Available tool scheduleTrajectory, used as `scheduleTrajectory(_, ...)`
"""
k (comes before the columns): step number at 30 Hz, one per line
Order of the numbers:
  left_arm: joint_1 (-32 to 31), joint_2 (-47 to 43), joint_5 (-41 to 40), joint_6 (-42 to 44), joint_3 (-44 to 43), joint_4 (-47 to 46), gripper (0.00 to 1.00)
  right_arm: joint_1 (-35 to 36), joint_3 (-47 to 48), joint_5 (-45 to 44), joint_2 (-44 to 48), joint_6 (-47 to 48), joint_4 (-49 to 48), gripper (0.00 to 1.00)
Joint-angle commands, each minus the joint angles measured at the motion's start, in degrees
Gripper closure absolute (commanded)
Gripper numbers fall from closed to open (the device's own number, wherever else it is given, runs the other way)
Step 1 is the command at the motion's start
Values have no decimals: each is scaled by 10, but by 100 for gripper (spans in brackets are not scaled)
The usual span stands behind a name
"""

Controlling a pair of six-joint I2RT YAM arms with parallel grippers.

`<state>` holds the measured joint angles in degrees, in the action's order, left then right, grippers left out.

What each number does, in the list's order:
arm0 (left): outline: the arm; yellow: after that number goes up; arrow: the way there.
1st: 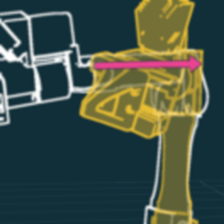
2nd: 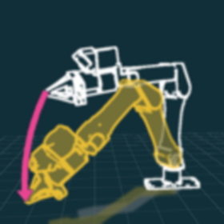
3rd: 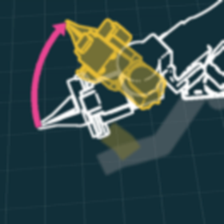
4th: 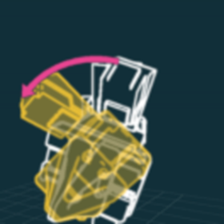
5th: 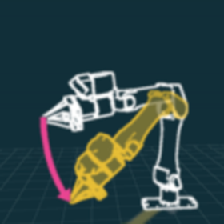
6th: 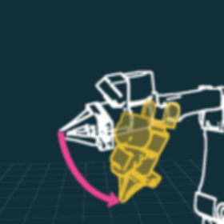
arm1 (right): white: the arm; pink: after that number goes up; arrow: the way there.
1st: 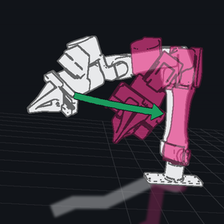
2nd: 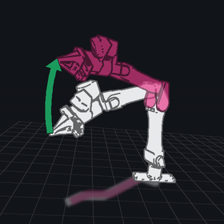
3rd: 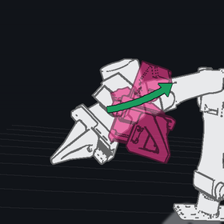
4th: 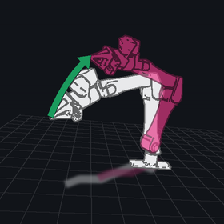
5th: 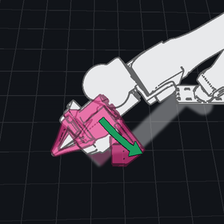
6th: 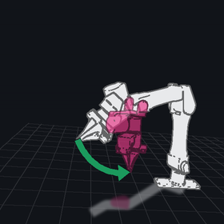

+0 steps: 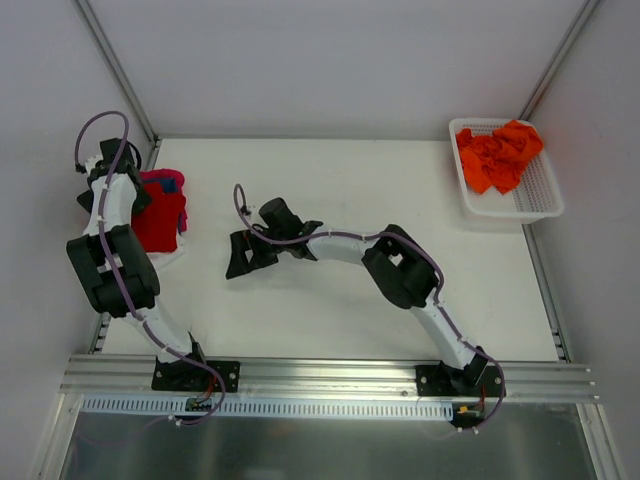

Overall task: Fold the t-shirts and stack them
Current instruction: Neatly place the folded tshirt to the corner

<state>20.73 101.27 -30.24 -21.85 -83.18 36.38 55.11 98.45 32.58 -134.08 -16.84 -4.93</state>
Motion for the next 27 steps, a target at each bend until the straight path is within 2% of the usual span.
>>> scheduleTrajectory(1, -2, -69, 10, -11, -6, -3, 15, 4, -19, -7, 37, 18, -11, 0)
scheduleTrajectory(6, -50, -205, 10, 22, -8, -46, 11, 3, -58, -15, 50, 18, -38, 1)
scheduleTrajectory(8, -69, -244, 21, 39, -37, -47, 9, 3, -72, -19, 58, 26, -36, 1)
scheduleTrajectory(10, -74, -289, 71, 49, -72, -46, 1, 3, -80, -23, 69, 30, -33, 0)
scheduleTrajectory(12, -89, -315, 108, 68, -87, -37, 1, 2, -102, -30, 86, 30, -34, 1)
scheduleTrajectory(14, -114, -338, 131, 67, -63, -25, 2, 3, -127, -36, 103, 26, -46, 1)
scheduleTrajectory(18, -154, -445, 180, 9, 53, -19, 3, 3, -229, -56, 177, 18, -82, 1)
scheduleTrajectory(19, -165, -464, 185, -8, 99, -20, 3, 3, -277, -65, 221, 21, -87, 1)
scheduleTrajectory(21, -170, -512, 199, -18, 131, -18, 2, 4, -323, -84, 271, 28, -86, 0)
scheduleTrajectory(22, -170, -529, 209, -28, 155, -15, 2, 4, -365, -94, 327, 28, -73, 0)
scheduleTrajectory(23, -170, -569, 240, -33, 167, -11, 2, 5, -382, -106, 359, 28, -58, 0)
scheduleTrajectory(25, -171, -614, 265, -43, 207, -11, 2, 19, -440, -152, 428, 37, -26, 1)
scheduleTrajectory(26, -171, -652, 270, -43, 220, -11, 2, 37, -456, -175, 499, 43, -14, 1)
scheduleTrajectory(27, -172, -666, 269, -33, 239, -10, 1, 47, -469, -229, 532, 49, 17, 0)
